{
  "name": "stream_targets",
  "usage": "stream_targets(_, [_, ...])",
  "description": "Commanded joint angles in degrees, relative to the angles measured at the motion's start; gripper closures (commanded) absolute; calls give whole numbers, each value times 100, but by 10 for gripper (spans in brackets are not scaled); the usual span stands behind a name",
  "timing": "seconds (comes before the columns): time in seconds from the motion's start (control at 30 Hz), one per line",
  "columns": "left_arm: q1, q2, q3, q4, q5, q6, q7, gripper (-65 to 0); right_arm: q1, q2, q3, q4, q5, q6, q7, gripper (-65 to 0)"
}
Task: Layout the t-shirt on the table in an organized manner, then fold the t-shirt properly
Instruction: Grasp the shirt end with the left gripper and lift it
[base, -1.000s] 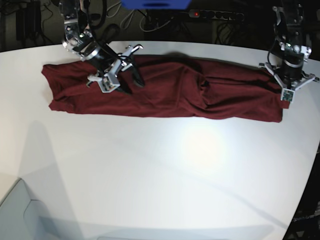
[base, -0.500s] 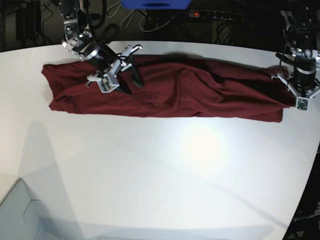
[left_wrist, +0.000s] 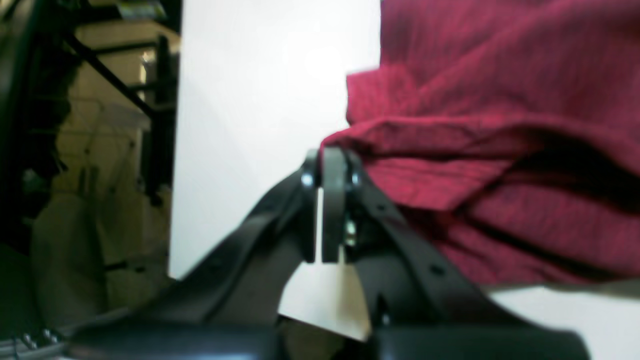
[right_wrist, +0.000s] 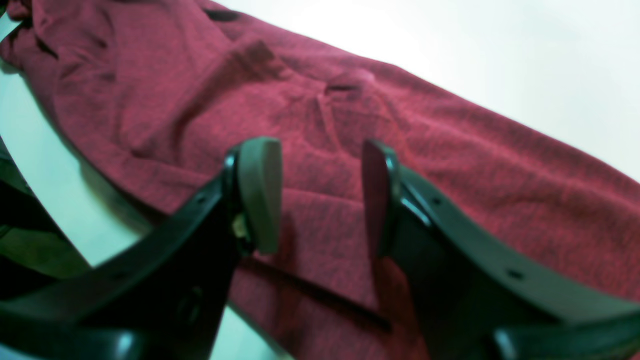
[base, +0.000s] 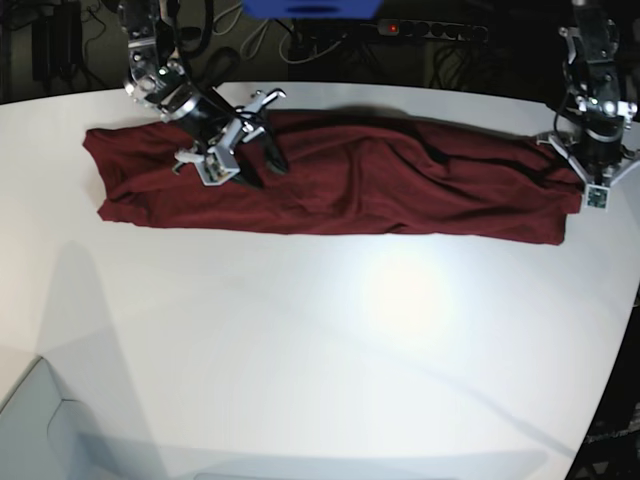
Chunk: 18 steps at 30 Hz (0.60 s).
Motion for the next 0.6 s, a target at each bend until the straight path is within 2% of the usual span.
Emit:
stream_targets(0.0, [-114, -99, -30, 6, 26, 67, -114, -5, 17, 8, 6, 96, 98, 40, 158, -270])
stream_targets(0.1, [-132, -99, -21, -143, -9, 67, -114, -9, 8, 8, 6, 96, 98, 40, 158, -270])
stream_targets(0.17, [-132, -99, -30, -170, -18, 67, -114, -43, 8, 8, 6, 96, 98, 40, 158, -270])
stream_targets(0.43, [-79, -90, -74, 191, -27, 58, -114, -372, 8, 8, 6, 96, 98, 40, 158, -270])
stream_targets(0.47, [-70, -81, -74, 305, -27, 58, -114, -395, 8, 8, 6, 96, 98, 40, 158, -270])
stream_targets(0.57, [-70, 16, -83, 455, -27, 58, -114, -403, 8, 8, 6, 96, 98, 40, 158, -270])
